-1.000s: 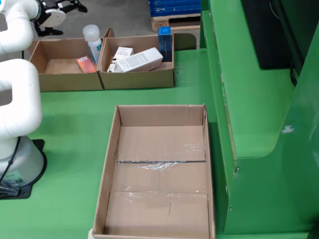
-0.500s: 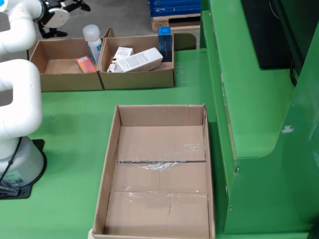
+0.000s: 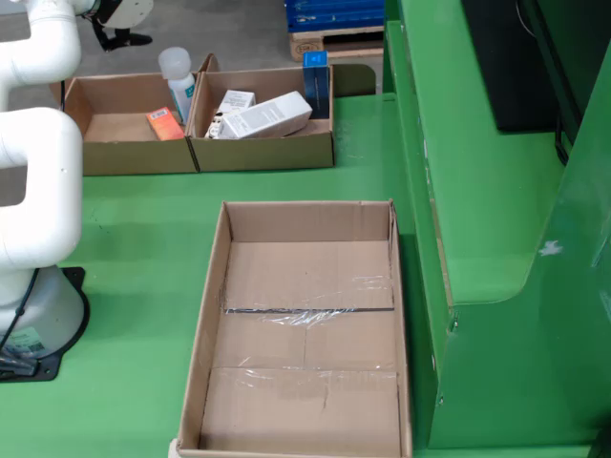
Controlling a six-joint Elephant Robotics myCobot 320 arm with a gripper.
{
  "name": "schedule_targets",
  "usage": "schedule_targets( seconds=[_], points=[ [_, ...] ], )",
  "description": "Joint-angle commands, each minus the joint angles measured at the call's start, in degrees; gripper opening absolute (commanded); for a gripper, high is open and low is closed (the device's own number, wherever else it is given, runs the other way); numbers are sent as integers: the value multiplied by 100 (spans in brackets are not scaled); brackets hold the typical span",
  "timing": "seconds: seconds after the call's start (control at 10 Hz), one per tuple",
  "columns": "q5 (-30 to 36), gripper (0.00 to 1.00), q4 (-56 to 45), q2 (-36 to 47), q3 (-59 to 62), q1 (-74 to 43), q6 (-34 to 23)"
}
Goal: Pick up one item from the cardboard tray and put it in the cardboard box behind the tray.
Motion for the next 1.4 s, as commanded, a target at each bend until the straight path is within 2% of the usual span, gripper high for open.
schedule_targets(
  seconds=[0.0, 0.2, 0.3, 0.4, 0.6, 0.8, 1.3],
  points=[
    [-55, 100, 68, 433, 158, -210, 101],
    [-54, 100, 68, 491, 158, -224, 387],
    [-54, 100, 69, 489, 158, -12, 1118],
    [-54, 100, 70, 424, 158, 93, 1374],
    [-53, 100, 70, 314, 158, 28, 1561],
    [-54, 100, 70, 249, 158, 50, 1338],
    [-54, 100, 71, 129, 158, 43, 1408]
  ],
)
